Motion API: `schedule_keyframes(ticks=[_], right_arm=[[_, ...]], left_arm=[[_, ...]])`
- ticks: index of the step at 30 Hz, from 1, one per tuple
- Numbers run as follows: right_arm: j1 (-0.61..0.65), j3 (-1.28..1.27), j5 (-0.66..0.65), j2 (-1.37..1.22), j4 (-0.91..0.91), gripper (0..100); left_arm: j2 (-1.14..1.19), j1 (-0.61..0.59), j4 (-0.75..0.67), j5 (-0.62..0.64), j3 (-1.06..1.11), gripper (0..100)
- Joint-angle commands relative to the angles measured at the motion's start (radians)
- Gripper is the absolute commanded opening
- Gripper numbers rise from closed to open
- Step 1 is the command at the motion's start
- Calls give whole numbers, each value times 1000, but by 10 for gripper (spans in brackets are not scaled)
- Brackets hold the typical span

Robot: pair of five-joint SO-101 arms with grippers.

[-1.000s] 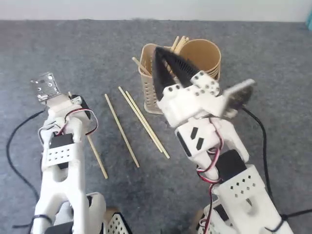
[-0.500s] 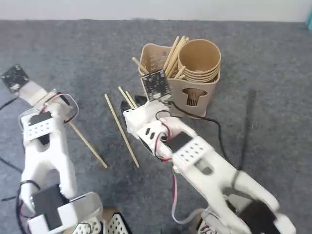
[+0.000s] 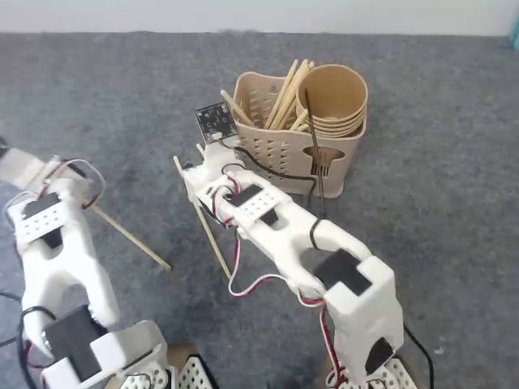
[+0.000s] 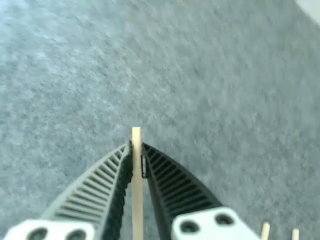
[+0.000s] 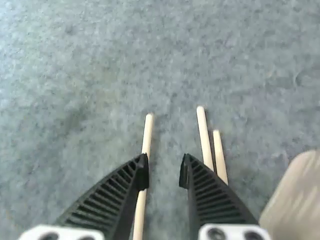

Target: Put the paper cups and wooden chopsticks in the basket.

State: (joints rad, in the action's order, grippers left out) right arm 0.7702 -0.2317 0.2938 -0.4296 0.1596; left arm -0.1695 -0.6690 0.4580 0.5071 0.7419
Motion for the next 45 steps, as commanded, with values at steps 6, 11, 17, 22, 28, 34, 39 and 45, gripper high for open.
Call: schedule_keyframes(ticks=[6, 11, 17, 22, 28, 34, 39, 45], right_arm=[[42, 322, 14, -137, 243, 109], [58, 460, 12, -240, 298, 109], [53, 609, 11, -358, 380, 98], [48, 707, 12, -392, 495, 19], [45, 718, 12, -214, 704, 6], [45, 712, 12, 67, 952, 6], [42, 712, -110, 283, 1173, 6], [44, 706, -152, 538, 1330, 6]], left_arm=[[-9, -20, -25, 21, -70, 13], [-9, -20, -15, 21, -70, 13], [-11, -20, -6, 21, -71, 13], [-11, -15, -6, 20, -68, 13], [-11, 2, -5, 17, -64, 13], [-21, 8, -12, 15, -42, 13], [-23, 8, -12, 14, -38, 13], [-60, 40, -12, -61, -10, 12]])
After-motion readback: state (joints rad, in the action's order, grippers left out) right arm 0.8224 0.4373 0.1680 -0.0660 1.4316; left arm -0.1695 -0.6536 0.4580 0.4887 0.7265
